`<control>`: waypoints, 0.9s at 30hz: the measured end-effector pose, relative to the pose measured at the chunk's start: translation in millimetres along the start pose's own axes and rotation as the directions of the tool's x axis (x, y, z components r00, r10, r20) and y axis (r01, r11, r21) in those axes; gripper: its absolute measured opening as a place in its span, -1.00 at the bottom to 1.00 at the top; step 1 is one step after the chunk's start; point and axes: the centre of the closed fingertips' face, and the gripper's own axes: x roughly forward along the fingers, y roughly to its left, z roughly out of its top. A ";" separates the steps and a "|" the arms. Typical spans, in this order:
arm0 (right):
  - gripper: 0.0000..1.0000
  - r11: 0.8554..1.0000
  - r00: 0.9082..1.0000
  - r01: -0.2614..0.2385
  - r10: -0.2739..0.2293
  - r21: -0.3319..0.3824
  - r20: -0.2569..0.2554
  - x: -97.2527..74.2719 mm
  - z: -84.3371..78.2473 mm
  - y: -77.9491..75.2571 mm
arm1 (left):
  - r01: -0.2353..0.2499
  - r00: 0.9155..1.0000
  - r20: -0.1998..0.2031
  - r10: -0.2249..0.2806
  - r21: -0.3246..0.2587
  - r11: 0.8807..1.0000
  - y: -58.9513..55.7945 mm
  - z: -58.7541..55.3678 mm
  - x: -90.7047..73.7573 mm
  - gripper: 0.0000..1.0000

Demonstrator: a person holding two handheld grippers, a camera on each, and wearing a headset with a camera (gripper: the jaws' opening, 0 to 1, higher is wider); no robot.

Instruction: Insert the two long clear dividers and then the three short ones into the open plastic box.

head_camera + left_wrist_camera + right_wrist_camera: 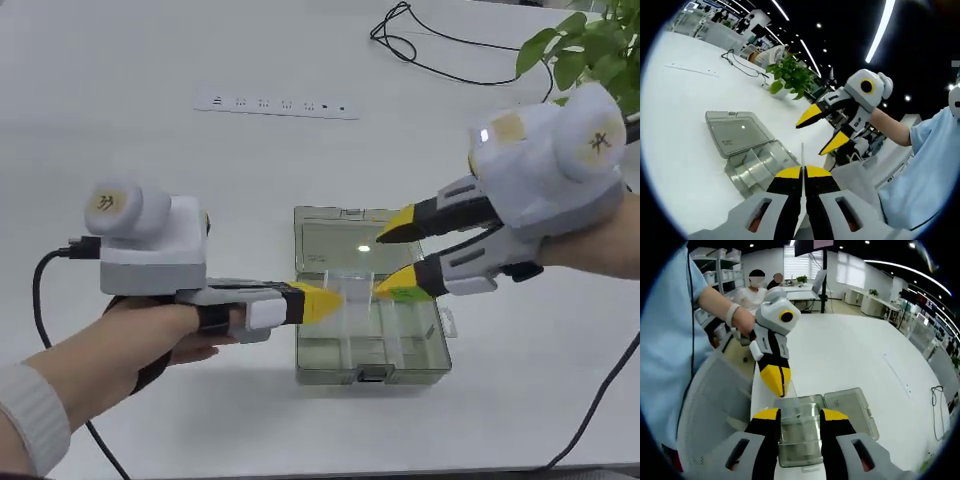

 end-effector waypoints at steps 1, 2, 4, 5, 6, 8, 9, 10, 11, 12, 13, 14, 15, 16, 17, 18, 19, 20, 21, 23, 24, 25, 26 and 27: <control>-0.39 1.000 1.000 -0.013 0.013 0.025 0.002 -0.4 -0.5 -1.7 | 0.006 1.000 -0.002 -0.006 0.012 1.000 -1.3 0.1 -1.0 -1.00; -0.47 0.996 0.998 -0.070 0.070 0.046 0.009 -0.4 2.2 6.9 | 0.018 1.000 -0.005 -0.018 0.049 0.999 -3.4 -0.2 -2.7 -1.00; -0.58 0.992 0.993 -0.116 0.115 0.047 0.011 -0.3 7.3 13.8 | 0.036 0.999 0.001 -0.036 0.075 0.997 -6.7 0.0 -5.1 -1.00; -0.62 0.985 0.986 -0.164 0.164 0.059 -0.009 -0.2 8.4 20.3 | 0.044 0.999 -0.005 -0.044 0.083 0.996 -8.0 -0.7 -5.8 -1.00; -0.63 0.985 0.985 -0.166 0.168 0.054 -0.027 0.9 9.6 21.6 | 0.054 0.999 -0.012 -0.053 0.098 0.994 -9.1 -2.3 -7.2 -1.00; -0.62 0.980 0.977 -0.195 0.197 0.034 -0.081 3.2 9.7 26.1 | 0.073 0.997 -0.039 -0.069 0.118 0.990 -10.5 -6.2 -8.3 -1.00; -0.63 0.977 0.971 -0.208 0.211 0.041 -0.112 5.4 8.7 27.7 | 0.085 0.995 -0.053 -0.079 0.122 0.989 -11.8 -8.5 -8.8 -1.00; -0.64 0.975 0.967 -0.219 0.221 0.033 -0.123 7.1 9.7 29.5 | 0.095 0.994 -0.061 -0.088 0.123 0.988 -13.1 -9.7 -9.1 -1.00; -0.69 0.969 0.959 -0.241 0.245 0.044 -0.143 7.9 8.6 33.0 | 0.106 0.993 -0.067 -0.098 0.129 0.986 -14.8 -10.8 -9.3 -1.00; -0.72 0.960 0.945 -0.273 0.279 0.060 -0.167 8.9 7.3 37.9 | 0.110 0.992 -0.074 -0.101 0.136 0.985 -15.6 -11.8 -9.5 -1.00; -0.74 0.955 0.939 -0.290 0.297 0.063 -0.176 10.0 7.9 40.6 | 0.121 0.990 -0.087 -0.109 0.151 0.981 -17.5 -13.8 -10.0 -1.00; -0.74 0.950 0.932 -0.306 0.314 0.070 -0.184 10.9 8.0 42.2 | 0.126 0.989 -0.091 -0.113 0.153 0.980 -18.3 -14.4 -10.3 -1.00; -0.74 0.946 0.927 -0.316 0.325 0.074 -0.189 12.4 9.0 43.4 | 0.137 0.987 -0.100 -0.122 0.157 0.978 -19.9 -15.7 -10.7 -1.00; -0.74 0.942 0.922 -0.328 0.336 0.078 -0.191 14.3 11.5 45.1 | 0.144 0.986 -0.105 -0.127 0.163 0.976 -21.5 -16.6 -10.9 -1.00; -0.74 0.936 0.915 -0.341 0.352 0.088 -0.194 15.0 12.6 47.5 | 0.148 0.985 -0.109 -0.131 0.166 0.975 -22.4 -17.2 -11.3 -1.00; -0.74 0.929 0.906 -0.356 0.370 0.102 -0.205 15.4 12.9 50.9 | 0.150 0.985 -0.111 -0.132 0.177 0.973 -23.1 -17.5 -11.8 -1.00; -0.75 0.924 0.899 -0.367 0.382 0.107 -0.215 15.6 12.4 53.1 | 0.150 0.985 -0.111 -0.132 0.183 0.972 -23.3 -17.6 -12.1 -1.00; -0.77 0.916 0.888 -0.385 0.400 0.108 -0.228 15.0 11.1 55.3 | 0.154 0.985 -0.111 -0.135 0.181 0.971 -23.6 -17.7 -12.5 -1.00; -0.79 0.915 0.885 -0.389 0.404 0.108 -0.233 15.5 11.0 56.0 | 0.158 0.984 -0.111 -0.139 0.182 0.970 -24.2 -17.8 -12.9 -1.00; -0.81 0.903 0.874 -0.409 0.428 0.127 -0.230 17.0 12.9 58.2 | 0.156 0.984 -0.119 -0.134 0.194 0.969 -23.3 -19.1 -13.6 -1.00; -0.83 0.897 0.867 -0.419 0.441 0.137 -0.233 17.2 12.7 61.7 | 0.156 0.984 -0.121 -0.134 0.202 0.967 -23.2 -19.6 -14.0 -1.00; -0.83 0.896 0.865 -0.421 0.443 0.138 -0.235 17.6 12.6 62.9 | 0.159 0.983 -0.121 -0.136 0.204 0.966 -23.8 -19.8 -14.0 -1.00; -0.84 0.895 0.862 -0.425 0.446 0.137 -0.240 17.9 10.9 62.8 | 0.164 0.983 -0.119 -0.141 0.208 0.964 -24.9 -19.5 -14.1 -1.00; -0.86 0.895 0.861 -0.426 0.446 0.133 -0.245 18.2 9.3 62.0 | 0.168 0.982 -0.118 -0.146 0.210 0.963 -25.9 -19.7 -13.9 -1.00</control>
